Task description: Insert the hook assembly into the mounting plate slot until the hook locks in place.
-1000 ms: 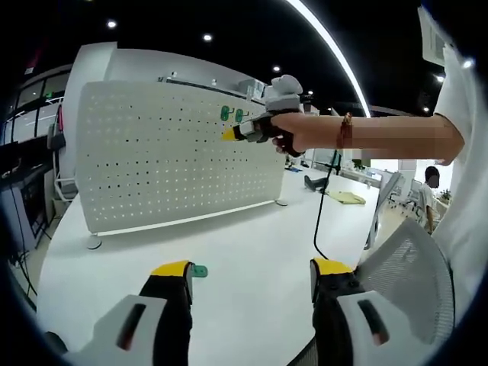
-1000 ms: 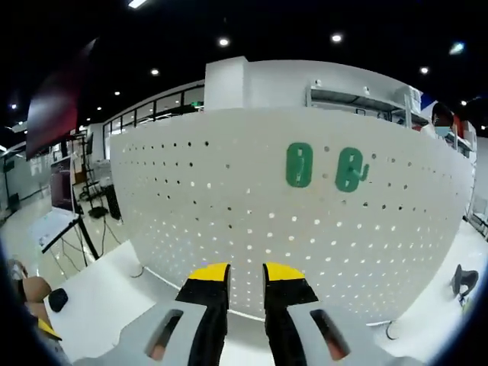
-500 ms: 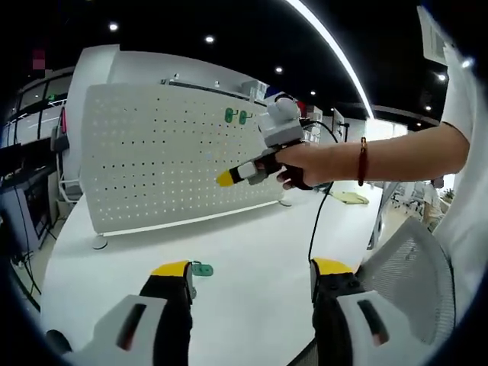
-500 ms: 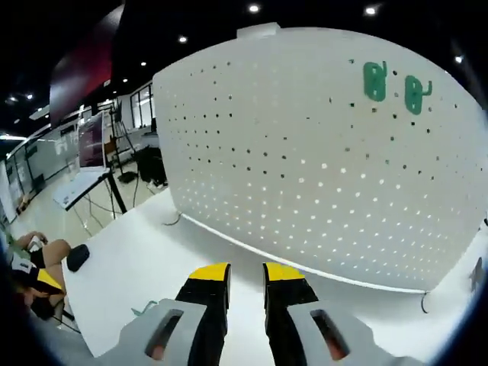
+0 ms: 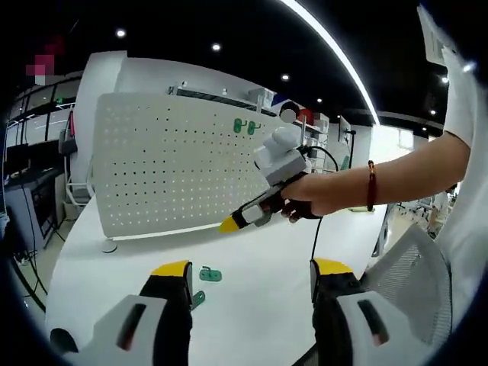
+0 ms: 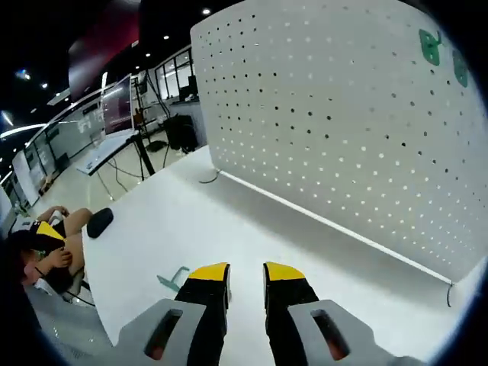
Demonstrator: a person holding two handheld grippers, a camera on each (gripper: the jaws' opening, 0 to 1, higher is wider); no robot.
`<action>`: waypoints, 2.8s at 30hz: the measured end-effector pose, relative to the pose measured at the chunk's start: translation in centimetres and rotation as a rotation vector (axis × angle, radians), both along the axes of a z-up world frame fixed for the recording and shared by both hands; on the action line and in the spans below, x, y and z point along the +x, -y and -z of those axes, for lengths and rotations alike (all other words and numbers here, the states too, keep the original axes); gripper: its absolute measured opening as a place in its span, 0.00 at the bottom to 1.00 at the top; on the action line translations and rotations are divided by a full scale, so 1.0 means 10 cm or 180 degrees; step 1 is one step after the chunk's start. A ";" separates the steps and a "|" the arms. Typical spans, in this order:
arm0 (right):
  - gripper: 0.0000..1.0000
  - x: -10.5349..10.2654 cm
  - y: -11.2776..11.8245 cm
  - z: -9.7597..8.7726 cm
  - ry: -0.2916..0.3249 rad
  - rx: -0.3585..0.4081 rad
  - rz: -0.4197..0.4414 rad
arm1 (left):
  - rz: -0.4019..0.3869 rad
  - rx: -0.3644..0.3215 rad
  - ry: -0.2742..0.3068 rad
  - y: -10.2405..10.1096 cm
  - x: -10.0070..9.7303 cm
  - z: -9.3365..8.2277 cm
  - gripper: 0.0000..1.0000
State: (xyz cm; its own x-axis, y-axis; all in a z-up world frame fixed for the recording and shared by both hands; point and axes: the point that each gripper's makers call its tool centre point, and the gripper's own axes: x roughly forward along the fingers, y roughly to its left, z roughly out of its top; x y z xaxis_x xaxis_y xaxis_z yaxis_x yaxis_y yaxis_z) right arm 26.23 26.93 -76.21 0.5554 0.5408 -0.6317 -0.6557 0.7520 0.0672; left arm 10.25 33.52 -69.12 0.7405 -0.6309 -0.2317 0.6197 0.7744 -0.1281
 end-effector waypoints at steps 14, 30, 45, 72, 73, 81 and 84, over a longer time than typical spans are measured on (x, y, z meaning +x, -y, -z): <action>0.18 -0.32 -0.36 0.35 -0.0334 -0.0254 -0.0489 | -0.0162 -0.0007 0.0086 -0.18 -0.08 -0.11 0.63; 0.13 -0.24 -0.42 0.71 -0.0354 -0.0835 -0.0620 | -0.0231 -0.0029 0.0057 -0.43 -0.12 -0.06 0.62; 0.08 -0.19 -0.43 0.86 -0.0455 -0.1153 -0.0724 | -0.0364 -0.0103 -0.0019 -0.56 -0.09 0.04 0.61; 0.01 0.02 -0.32 0.40 -0.0059 -0.0752 -0.0337 | -0.0264 -0.0053 0.0009 -0.45 -0.08 -0.02 0.61; 0.01 0.02 -0.32 0.38 -0.0039 -0.0736 -0.0323 | -0.0251 -0.0049 0.0015 -0.44 -0.07 -0.03 0.61; 0.01 0.08 -0.19 0.15 0.0202 -0.0575 -0.0106 | -0.0129 0.0011 0.0056 -0.33 -0.10 -0.09 0.61; 0.01 0.14 -0.13 0.03 0.0315 -0.0480 0.0012 | -0.0077 0.0008 0.0056 -0.27 -0.12 -0.09 0.61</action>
State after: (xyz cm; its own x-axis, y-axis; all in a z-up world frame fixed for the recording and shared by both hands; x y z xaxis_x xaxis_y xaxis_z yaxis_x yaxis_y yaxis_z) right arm 27.59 28.26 -76.50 0.6209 0.4418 -0.6476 -0.6507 0.7512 -0.1114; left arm 9.09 36.26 -68.18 0.7595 -0.6121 -0.2201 0.6028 0.7895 -0.1154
